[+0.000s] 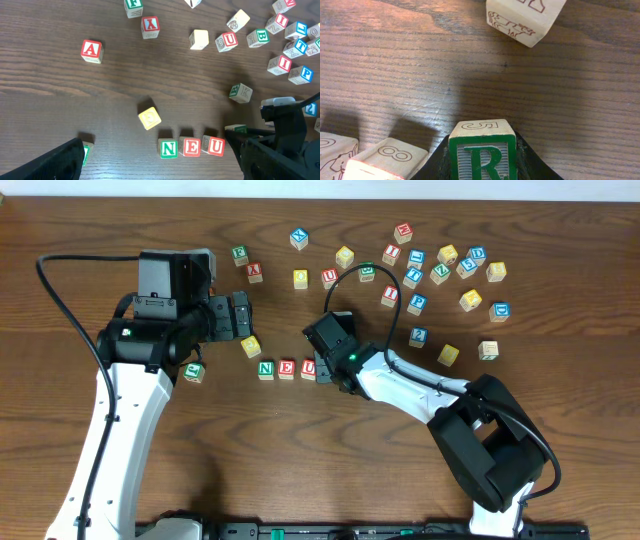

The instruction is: Spell out NEURIPS

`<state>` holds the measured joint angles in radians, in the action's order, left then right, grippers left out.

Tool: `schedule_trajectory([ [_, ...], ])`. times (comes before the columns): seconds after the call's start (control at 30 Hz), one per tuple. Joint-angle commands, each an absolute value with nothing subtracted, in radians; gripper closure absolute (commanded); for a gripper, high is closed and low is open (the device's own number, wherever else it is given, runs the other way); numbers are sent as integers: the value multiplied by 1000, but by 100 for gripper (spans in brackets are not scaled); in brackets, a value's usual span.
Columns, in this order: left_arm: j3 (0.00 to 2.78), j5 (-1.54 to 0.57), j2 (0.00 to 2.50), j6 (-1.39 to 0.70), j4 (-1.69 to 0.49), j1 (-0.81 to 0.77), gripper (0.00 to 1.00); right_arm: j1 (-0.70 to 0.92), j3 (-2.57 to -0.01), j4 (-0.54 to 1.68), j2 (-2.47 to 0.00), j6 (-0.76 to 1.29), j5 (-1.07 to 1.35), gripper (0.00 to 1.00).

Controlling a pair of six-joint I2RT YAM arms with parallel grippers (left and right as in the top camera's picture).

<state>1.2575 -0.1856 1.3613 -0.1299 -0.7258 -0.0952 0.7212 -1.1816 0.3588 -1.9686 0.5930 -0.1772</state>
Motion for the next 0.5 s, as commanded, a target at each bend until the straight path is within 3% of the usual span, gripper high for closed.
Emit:
schedule_trajectory([
  [0.0,1280,-191,1352,-124,-726,-94,2,738,-1171,387,-2015,586,-128,78],
  [0.47,1280,-191,1352,-124,-726,-94,2,773,-1171,405,-2015,598,-128,78],
])
